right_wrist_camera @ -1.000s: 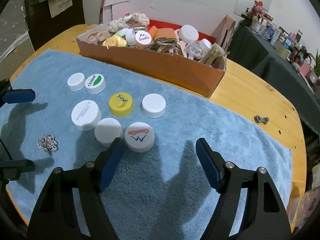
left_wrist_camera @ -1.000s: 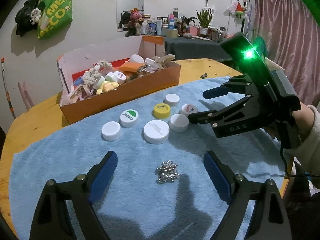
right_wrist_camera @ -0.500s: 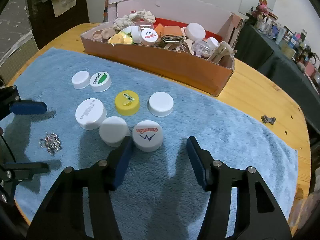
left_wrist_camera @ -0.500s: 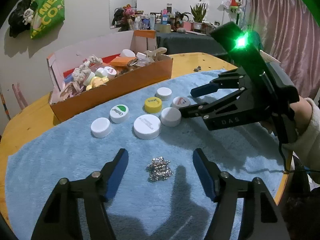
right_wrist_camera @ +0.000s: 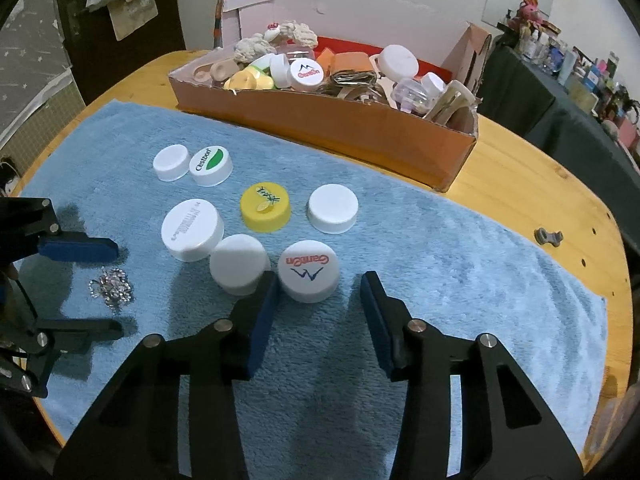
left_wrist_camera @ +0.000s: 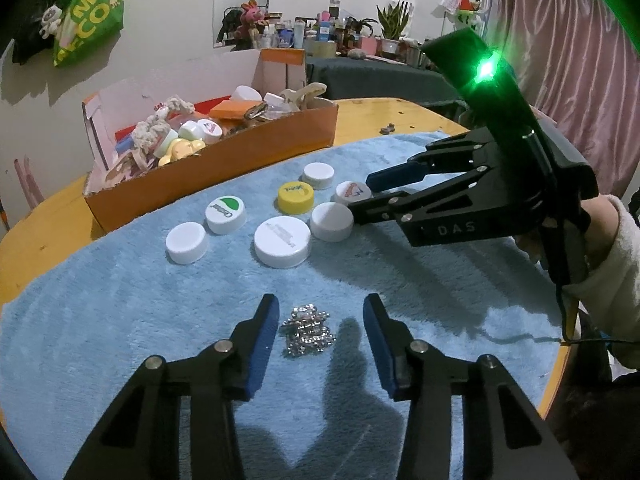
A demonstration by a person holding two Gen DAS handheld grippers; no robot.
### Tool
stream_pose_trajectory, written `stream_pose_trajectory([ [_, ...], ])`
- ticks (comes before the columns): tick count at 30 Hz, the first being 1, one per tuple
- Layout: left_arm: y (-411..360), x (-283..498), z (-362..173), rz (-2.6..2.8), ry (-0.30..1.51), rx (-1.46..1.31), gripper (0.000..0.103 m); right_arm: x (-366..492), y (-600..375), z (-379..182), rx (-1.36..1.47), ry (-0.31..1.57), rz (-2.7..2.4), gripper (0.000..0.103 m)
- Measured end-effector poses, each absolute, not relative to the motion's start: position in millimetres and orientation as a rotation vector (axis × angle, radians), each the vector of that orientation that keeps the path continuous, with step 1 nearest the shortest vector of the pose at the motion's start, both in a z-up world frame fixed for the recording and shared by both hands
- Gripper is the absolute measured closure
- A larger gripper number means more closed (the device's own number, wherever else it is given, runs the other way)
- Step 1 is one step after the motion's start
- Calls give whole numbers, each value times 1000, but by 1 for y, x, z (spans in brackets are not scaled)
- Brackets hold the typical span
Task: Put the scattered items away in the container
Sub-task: 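Close the left gripper on the silver chain while the right gripper grasps the white Gamon cap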
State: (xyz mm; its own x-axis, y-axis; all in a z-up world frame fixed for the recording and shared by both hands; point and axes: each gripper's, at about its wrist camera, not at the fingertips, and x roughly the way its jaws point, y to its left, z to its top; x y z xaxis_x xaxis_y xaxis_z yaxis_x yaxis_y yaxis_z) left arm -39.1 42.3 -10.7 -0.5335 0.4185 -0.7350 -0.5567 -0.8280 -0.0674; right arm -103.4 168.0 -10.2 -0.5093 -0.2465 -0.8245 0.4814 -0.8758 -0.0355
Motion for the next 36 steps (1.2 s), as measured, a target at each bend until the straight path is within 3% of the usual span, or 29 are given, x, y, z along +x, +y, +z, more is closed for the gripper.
stream_pose_trajectory([
  [3, 42, -39, -11, 2326, 226, -1057, 62, -104, 167, -10, 1243, 358, -2383, 64],
  [11, 41, -39, -10, 2325, 218, -1061, 64, -107, 167, -10, 1237, 344, -2381, 64],
  [15, 41, -39, -11, 2323, 205, -1068, 69, -109, 166, -10, 1241, 320, -2370, 71],
  [24, 42, -42, -11, 2336, 156, -1080, 84, -108, 165, -9, 1221, 301, -2384, 72],
  [36, 38, -43, -9, 2340, 170, -1086, 87, -105, 168, -7, 1218, 302, -2387, 72],
])
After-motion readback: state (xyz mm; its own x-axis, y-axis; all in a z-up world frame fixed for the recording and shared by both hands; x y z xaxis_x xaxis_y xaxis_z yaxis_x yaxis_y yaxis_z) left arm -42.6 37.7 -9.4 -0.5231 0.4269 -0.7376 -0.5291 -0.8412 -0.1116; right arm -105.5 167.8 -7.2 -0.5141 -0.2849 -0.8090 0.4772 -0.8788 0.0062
